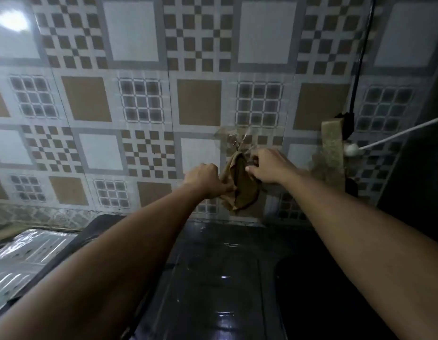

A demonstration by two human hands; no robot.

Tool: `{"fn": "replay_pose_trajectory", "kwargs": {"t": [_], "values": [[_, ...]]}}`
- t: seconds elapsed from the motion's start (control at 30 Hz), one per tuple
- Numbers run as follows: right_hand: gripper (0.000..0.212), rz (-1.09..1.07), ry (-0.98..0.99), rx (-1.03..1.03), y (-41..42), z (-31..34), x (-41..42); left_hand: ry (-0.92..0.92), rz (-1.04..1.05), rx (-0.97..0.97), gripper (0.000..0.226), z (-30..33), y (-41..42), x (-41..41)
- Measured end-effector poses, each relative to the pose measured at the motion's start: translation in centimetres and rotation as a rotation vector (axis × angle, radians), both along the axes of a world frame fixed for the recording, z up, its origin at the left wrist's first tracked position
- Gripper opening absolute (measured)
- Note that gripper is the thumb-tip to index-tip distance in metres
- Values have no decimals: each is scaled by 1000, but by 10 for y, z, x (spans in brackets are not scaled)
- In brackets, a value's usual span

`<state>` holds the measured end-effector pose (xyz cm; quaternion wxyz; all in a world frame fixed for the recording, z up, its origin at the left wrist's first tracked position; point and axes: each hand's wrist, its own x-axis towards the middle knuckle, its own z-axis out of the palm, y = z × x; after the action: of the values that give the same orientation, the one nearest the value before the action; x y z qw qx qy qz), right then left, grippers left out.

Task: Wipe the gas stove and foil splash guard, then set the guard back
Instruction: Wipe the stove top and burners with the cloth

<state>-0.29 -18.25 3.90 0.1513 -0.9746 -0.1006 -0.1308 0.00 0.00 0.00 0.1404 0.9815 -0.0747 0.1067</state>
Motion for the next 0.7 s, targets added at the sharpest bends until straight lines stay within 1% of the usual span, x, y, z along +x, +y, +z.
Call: {"fn": "replay_pose_trajectory", "kwargs": {"t": [0.1,0.2,0.23,0.3,0.37,0.43,0.5,0.57,0.63,0.7], "values": [[26,-17,8,106,2,-17,11,67,20,-51,42,-18,-10,9],[38,-55,-49,199,8,-31,20,69,44,-104,41,-30,-16,16],[39,-64,-71,223,8,-33,24,61,51,-121,40,-31,-17,19],[29,-78,-103,245,10,-35,30,20,71,-161,34,-34,-18,22],[16,-92,-135,218,12,-34,33,-30,79,-206,20,-38,-20,25],[17,-99,-184,213,13,-31,33,-58,71,-250,11,-38,-19,25],[22,-90,-234,229,12,-25,29,-89,53,-321,11,-31,-12,22],[22,-75,-283,262,9,-18,26,-160,64,-407,9,-19,0,19],[21,-60,-332,318,9,-10,18,-249,92,-469,9,-2,13,13],[23,-16,-346,426,10,1,7,-313,76,-523,11,17,23,8]]}}
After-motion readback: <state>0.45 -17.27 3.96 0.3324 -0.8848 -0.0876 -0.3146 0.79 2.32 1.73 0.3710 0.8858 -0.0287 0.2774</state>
